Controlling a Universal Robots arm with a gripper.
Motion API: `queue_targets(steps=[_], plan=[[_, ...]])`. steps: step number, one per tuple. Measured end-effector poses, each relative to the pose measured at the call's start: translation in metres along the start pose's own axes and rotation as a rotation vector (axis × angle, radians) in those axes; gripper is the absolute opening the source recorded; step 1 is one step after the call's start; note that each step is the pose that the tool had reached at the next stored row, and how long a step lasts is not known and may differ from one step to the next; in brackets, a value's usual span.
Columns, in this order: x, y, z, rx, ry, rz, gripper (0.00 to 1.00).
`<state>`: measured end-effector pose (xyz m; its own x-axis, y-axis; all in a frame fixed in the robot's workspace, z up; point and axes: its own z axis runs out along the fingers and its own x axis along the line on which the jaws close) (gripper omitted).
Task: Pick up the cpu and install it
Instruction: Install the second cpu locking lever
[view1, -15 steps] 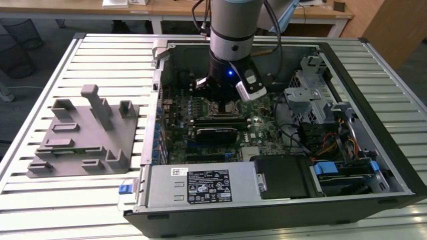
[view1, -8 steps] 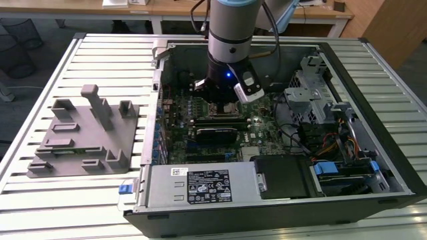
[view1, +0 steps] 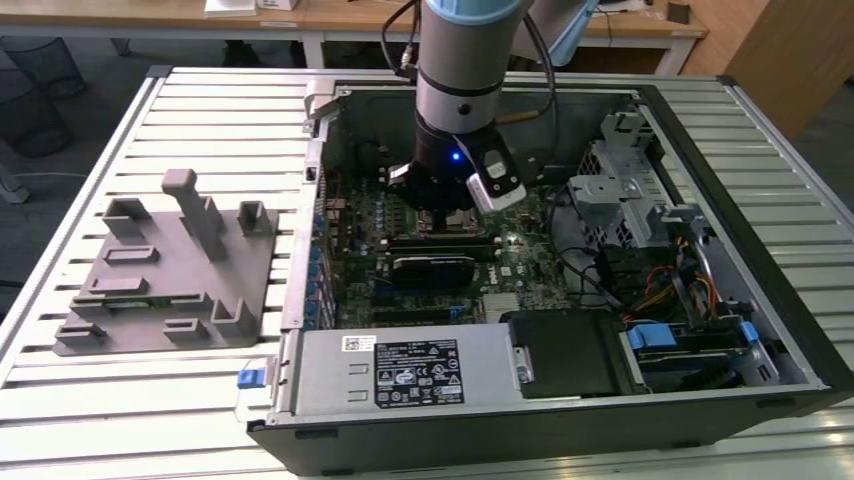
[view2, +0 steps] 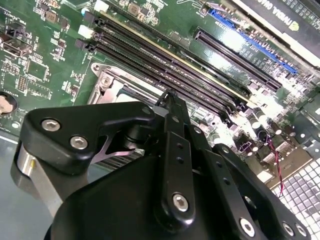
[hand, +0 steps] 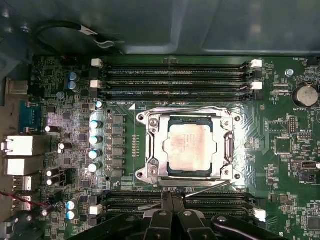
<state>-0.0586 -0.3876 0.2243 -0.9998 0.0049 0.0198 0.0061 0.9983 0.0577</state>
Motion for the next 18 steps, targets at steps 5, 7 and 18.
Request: queue_targets(steps=[5, 7, 18], plan=[[0.0001, 0.0000, 0.0005, -0.0001, 0.0001, 0.000, 0.11], [0.0003, 0.0000, 0.0007, -0.0002, 0.0004, 0.000, 0.11], [0.0010, -0.0003, 0.0059, -0.0016, 0.0027, -0.004, 0.11]])
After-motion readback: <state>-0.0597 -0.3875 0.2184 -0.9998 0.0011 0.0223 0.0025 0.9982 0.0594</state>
